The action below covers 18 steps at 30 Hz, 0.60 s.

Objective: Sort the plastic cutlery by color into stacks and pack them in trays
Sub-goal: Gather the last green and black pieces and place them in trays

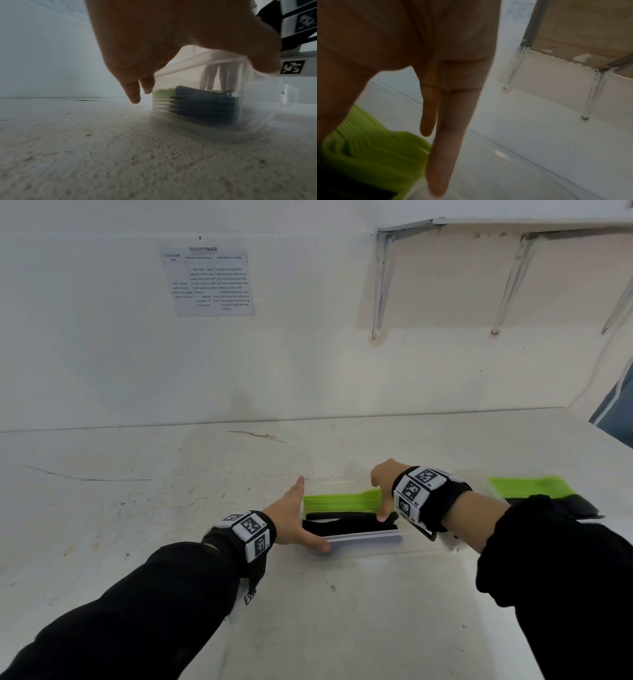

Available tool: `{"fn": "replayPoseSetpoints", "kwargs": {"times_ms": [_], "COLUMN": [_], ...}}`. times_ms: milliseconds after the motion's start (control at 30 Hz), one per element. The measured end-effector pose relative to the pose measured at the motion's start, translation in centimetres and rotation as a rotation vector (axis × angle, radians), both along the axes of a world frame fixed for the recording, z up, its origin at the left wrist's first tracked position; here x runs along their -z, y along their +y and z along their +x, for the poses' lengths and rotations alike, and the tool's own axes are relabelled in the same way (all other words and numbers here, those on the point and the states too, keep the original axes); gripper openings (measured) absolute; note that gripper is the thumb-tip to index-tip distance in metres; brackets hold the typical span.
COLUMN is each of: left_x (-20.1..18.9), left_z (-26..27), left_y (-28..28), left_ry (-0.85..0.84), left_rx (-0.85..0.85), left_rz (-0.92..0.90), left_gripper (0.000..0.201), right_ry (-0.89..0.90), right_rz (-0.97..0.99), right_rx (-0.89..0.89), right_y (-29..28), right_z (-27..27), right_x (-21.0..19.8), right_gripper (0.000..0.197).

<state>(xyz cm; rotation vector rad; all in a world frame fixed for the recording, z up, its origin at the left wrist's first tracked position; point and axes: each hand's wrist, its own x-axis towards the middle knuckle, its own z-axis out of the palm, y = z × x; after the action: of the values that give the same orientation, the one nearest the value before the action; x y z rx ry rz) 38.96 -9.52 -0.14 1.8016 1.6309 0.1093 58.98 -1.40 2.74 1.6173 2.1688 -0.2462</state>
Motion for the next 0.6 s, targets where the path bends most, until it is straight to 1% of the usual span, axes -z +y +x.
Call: {"fn": "replayPoseSetpoints", "kwargs": {"times_ms": [67, 200, 333, 433, 533, 600], "left_x": [0.0, 0.1, 0.0, 0.0, 0.0, 0.0], "left_z": [0.0, 0.0, 0.0, 0.1, 0.1, 0.1], "left_y": [-0.1, -0.2, -0.2, -0.3, -0.4, -0.4], "left_ry": [0.0, -0.019, -0.032, -0.034, -0.022, -0.022], "left_rx": [0.0, -0.007, -0.015, -0.019, -0.019, -0.021], "left_rz": [0.006, 0.007, 0.008, 0.01, 0.011, 0.01], "left_gripper": [0.133, 0.132, 0.131, 0.131, 0.13, 0.13], "right_ry": [0.031, 0.125, 0.202, 0.178, 0.13, 0.081], "right_rz": [-0.013, -0.047, -0.109, -0.095, -0.093, -0.08], "right_rx": [0.036, 0.103, 0.164, 0.193, 0.17, 0.141], "right_y": [0.4, 0.1, 0.5, 0.9, 0.4, -0.2], "right_z": [0.5, 0.8, 1.0, 1.5, 1.2, 0.8], "right_x": [0.6, 0.4, 0.3, 0.4, 0.5, 0.7], "right_gripper": [0.074, 0.061, 0.064, 0.041, 0.051, 0.053]}}
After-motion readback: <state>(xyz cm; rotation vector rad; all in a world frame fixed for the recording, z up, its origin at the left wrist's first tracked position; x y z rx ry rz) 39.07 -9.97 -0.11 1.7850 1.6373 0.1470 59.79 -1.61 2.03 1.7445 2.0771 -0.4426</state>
